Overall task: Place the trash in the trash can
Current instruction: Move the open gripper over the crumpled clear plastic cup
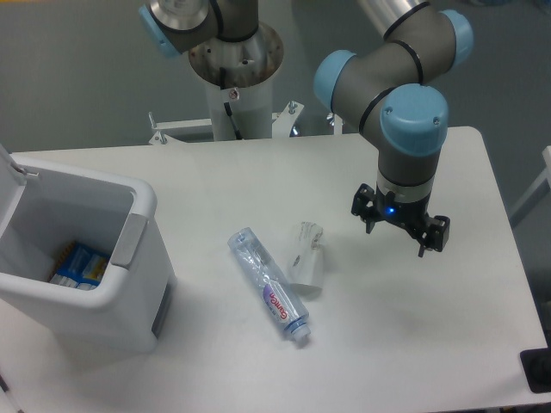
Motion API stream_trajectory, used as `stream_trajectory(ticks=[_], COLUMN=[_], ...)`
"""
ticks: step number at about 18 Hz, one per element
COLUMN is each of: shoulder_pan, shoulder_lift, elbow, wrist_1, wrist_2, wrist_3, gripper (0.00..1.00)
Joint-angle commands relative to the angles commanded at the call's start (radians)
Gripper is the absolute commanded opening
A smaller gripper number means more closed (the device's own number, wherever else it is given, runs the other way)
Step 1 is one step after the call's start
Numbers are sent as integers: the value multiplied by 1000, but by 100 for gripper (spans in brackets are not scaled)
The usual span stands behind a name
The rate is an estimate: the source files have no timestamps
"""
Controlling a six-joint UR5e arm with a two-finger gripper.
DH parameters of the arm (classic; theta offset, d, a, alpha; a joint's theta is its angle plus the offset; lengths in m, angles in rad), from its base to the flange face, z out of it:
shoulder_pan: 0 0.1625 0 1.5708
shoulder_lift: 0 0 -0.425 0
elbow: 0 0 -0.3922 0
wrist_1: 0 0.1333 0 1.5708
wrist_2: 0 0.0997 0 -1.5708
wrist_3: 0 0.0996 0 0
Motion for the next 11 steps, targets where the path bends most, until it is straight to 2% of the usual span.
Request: stream_trajectory(ticks=[8, 11], shoulder_pan=[-29, -20], shoulder_lift=[-5, 17], elbow=[-5, -58], wrist_1=[15, 38], wrist_2=[-6, -14], wrist_3=[2, 3], gripper=[100, 100])
